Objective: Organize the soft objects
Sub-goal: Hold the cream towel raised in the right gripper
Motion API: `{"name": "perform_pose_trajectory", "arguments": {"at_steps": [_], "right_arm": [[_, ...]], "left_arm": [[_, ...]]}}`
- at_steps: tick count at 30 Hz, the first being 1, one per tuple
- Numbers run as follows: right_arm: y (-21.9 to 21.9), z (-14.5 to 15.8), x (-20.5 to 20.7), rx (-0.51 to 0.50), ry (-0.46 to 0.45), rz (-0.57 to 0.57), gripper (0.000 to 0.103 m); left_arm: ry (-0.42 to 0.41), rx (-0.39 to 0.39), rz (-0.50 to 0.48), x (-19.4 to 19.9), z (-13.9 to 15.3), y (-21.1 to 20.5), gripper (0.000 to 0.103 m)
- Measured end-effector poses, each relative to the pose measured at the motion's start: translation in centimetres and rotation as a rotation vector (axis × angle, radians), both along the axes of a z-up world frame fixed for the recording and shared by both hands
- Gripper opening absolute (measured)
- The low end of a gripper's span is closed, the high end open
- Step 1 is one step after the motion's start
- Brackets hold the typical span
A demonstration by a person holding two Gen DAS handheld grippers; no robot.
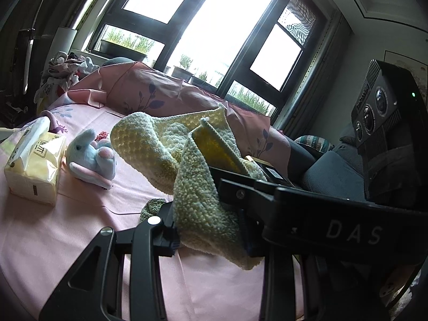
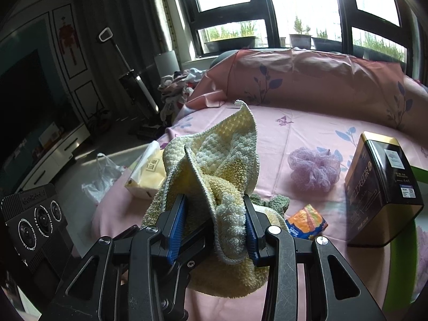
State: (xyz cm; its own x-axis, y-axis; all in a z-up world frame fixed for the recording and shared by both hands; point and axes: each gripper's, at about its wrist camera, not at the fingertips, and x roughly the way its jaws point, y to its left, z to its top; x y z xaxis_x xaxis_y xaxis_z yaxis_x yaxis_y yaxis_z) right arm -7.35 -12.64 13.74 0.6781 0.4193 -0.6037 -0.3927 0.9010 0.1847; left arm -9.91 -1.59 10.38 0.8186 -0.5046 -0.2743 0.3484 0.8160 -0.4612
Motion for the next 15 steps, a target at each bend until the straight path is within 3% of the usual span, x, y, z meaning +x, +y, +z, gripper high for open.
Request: {"name": "perform_pose_trajectory", "arguments": {"at_steps": [15], "right_arm": [[-0.14,0.39,-0.53,-0.022,-0.028,-0.002,0.042]], "left_arm": [[-0.034,-0.025,-0.008,-0.42,0.19,0.02,0.032]]}}
